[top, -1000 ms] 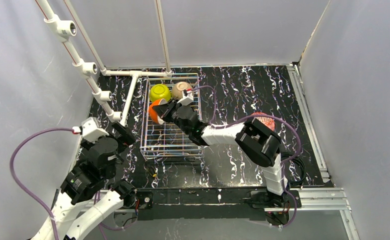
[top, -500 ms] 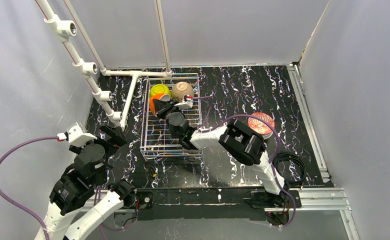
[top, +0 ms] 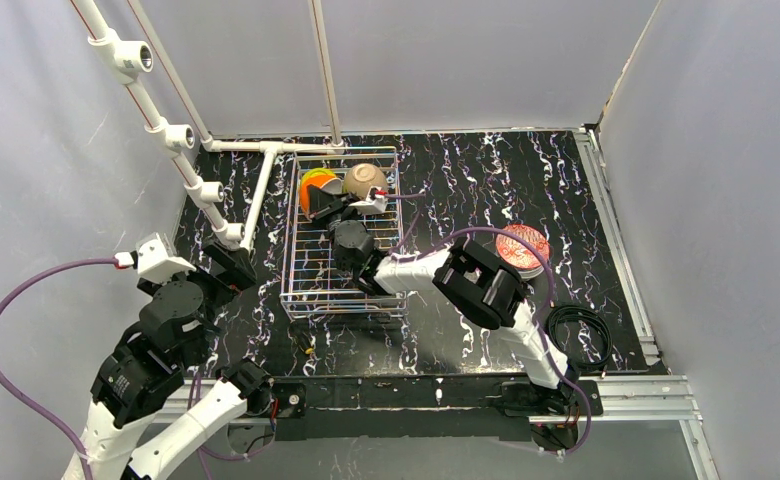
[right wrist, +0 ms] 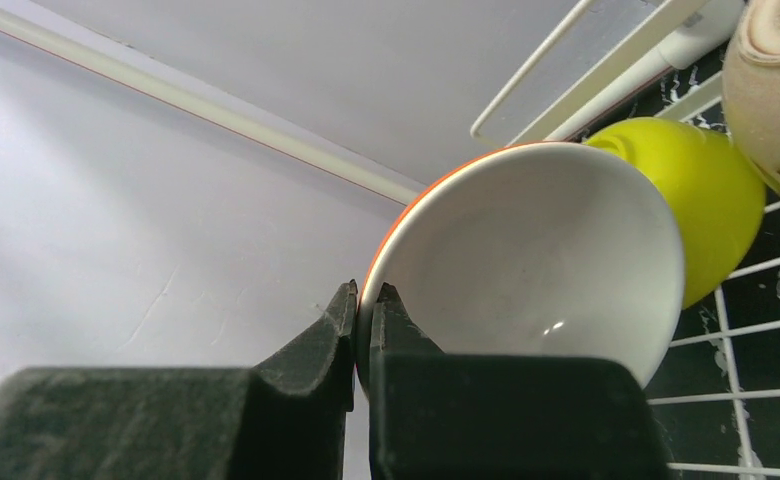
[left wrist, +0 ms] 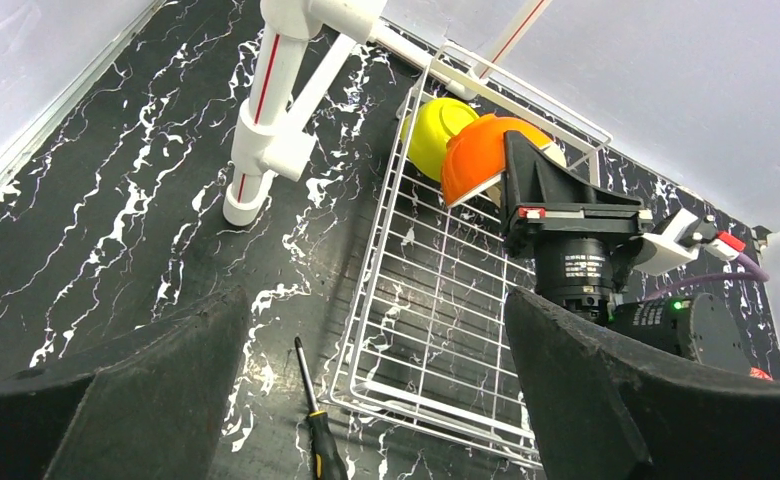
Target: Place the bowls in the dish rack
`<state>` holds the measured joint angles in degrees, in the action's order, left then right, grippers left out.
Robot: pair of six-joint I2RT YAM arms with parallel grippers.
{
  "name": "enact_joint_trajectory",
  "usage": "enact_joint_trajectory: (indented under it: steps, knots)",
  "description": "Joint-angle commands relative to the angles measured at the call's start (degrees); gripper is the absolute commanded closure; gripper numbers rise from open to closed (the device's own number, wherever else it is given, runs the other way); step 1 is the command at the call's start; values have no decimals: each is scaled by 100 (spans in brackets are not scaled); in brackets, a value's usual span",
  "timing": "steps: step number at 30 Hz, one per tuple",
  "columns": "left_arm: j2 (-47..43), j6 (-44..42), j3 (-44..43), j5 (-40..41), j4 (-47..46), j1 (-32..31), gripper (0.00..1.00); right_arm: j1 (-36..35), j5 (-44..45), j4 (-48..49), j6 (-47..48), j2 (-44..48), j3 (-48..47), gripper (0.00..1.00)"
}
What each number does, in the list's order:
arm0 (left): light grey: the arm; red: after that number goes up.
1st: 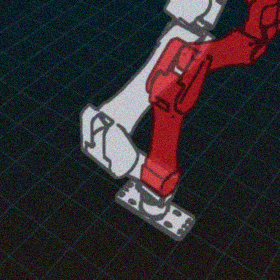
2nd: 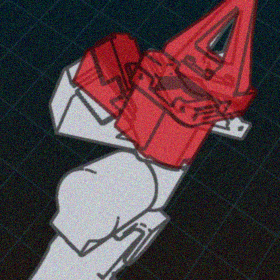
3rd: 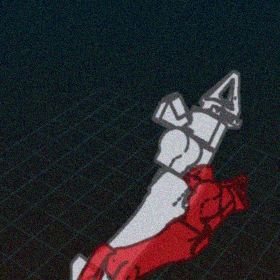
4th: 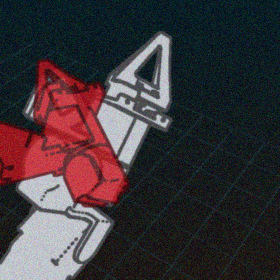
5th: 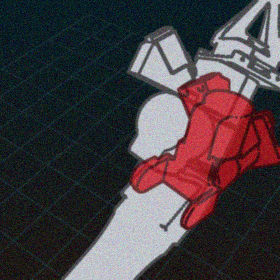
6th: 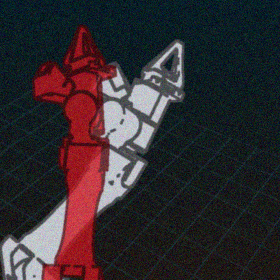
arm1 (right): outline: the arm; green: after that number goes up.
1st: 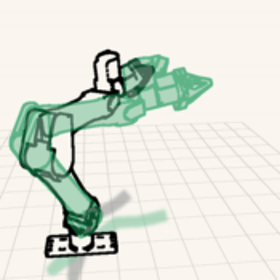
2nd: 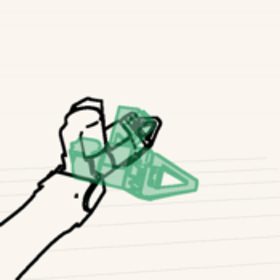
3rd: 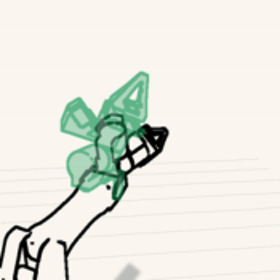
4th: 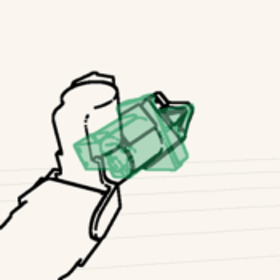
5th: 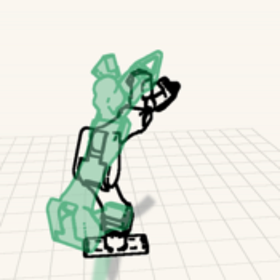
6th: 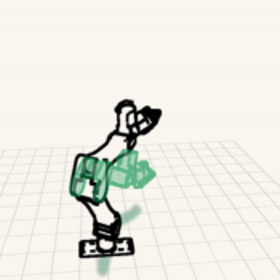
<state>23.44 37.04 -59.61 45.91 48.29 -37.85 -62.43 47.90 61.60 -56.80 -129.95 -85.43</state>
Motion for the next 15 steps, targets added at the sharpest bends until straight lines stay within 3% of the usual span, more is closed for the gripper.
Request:
enact_joint_trajectory:
  steps: [1,5,10,15]
  knots:
    - [71,-61,-99,-3,64,-21,2,-41,333,-490,-319,-51,-344,99]
    - [114,-47,-120,-20,57,-19,2,-34,521,-1668,-777,44,-674,99]
    - [169,-67,-131,-34,36,-21,2,4,358,-1952,-1009,86,-749,99]
    - [191,-112,-129,-39,2,-21,2,208,-445,-2203,-1508,-9,-957,99]
